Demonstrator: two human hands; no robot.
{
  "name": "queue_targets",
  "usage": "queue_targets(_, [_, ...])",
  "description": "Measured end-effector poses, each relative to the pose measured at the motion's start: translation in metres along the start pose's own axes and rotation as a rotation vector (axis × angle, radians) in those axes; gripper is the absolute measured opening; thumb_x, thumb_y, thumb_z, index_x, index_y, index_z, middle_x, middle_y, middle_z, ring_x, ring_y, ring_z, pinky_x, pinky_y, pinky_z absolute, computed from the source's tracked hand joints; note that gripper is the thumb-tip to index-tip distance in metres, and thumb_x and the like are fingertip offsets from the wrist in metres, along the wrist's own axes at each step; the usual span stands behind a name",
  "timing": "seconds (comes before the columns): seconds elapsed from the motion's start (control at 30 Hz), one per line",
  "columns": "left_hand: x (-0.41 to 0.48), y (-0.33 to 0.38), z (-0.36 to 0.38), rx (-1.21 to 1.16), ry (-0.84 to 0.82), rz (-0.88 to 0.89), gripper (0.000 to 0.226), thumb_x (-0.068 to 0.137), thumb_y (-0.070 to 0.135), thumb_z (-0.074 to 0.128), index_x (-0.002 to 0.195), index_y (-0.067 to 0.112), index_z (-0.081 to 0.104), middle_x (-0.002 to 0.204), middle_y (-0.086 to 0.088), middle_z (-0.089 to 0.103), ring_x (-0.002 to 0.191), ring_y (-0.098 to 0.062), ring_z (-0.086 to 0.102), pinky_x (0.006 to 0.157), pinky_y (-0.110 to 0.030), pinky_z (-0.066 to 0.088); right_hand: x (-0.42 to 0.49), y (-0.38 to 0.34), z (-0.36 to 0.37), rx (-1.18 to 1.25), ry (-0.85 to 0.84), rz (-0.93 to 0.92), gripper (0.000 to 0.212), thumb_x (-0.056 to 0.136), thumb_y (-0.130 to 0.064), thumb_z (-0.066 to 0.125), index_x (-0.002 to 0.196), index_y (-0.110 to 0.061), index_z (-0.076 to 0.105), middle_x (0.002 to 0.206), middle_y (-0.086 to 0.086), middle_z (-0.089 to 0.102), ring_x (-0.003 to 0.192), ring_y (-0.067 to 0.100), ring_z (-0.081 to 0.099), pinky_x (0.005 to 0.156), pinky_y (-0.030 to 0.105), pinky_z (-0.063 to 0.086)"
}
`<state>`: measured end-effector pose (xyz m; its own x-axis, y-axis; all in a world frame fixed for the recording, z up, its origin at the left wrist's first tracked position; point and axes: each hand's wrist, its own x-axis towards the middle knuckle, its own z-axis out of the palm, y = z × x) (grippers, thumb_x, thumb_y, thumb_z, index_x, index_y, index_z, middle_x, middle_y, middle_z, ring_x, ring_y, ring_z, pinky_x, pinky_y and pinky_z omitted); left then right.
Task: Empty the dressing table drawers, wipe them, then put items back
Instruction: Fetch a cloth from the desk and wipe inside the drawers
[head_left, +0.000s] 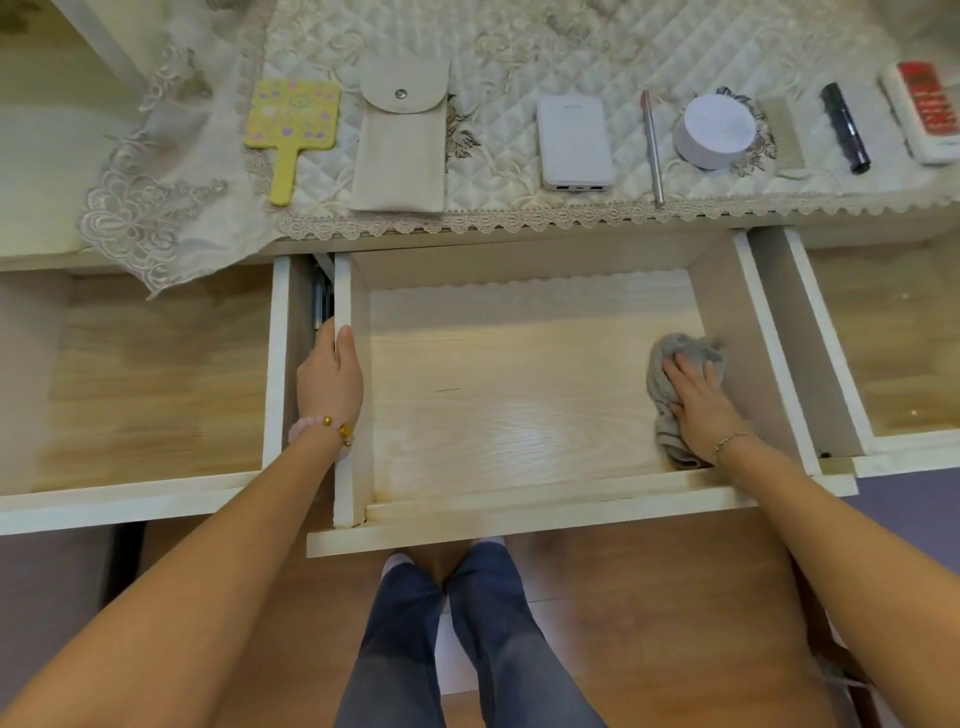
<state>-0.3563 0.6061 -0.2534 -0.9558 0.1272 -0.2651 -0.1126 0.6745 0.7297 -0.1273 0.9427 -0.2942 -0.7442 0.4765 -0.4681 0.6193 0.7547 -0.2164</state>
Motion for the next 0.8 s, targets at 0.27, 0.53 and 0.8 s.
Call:
queue_targets(0.27, [-0.003, 0.005, 0.0, -0.002, 0.0, 0.003, 0.044, 0.102, 0.034, 0.025, 0.139, 0.014, 0.037, 0.111, -0.013, 0.058, 0.099, -0.028, 0.054, 0.077, -0.028, 0.035, -0.017, -0.052, 0.003, 0.085, -0.097, -0.17, 0.059, 0.093, -0.002, 0.042, 0.147, -0.012, 0.017, 0.156, 0.006, 0.009, 0.143, 0.029, 0.002, 0.112, 0.045, 0.016])
queue_targets(0.53, [-0.003, 0.004, 0.0, -0.031, -0.01, 0.014, 0.038, 0.102, 0.032, 0.026, 0.124, 0.01, 0.047, 0.09, -0.009, 0.054, 0.084, -0.026, 0.053, 0.07, -0.028, 0.034, -0.017, -0.156, 0.035, -0.014, -0.155, -0.652, 0.044, 0.077, -0.01, 0.047, 0.12, -0.005, 0.053, 0.135, 0.011, 0.047, 0.124, 0.028, 0.036, 0.101, 0.047, 0.033])
queue_targets(0.8, [0.0, 0.001, 0.0, -0.036, -0.003, 0.002, 0.041, 0.101, 0.035, 0.027, 0.119, 0.004, 0.047, 0.1, -0.024, 0.058, 0.092, -0.038, 0.055, 0.068, -0.031, 0.035, -0.019, -0.253, 0.064, -0.158, -0.36, -0.95, 0.048, 0.092, -0.003, 0.046, 0.138, -0.017, 0.042, 0.151, 0.0, 0.031, 0.144, 0.024, 0.01, 0.113, 0.045, 0.02])
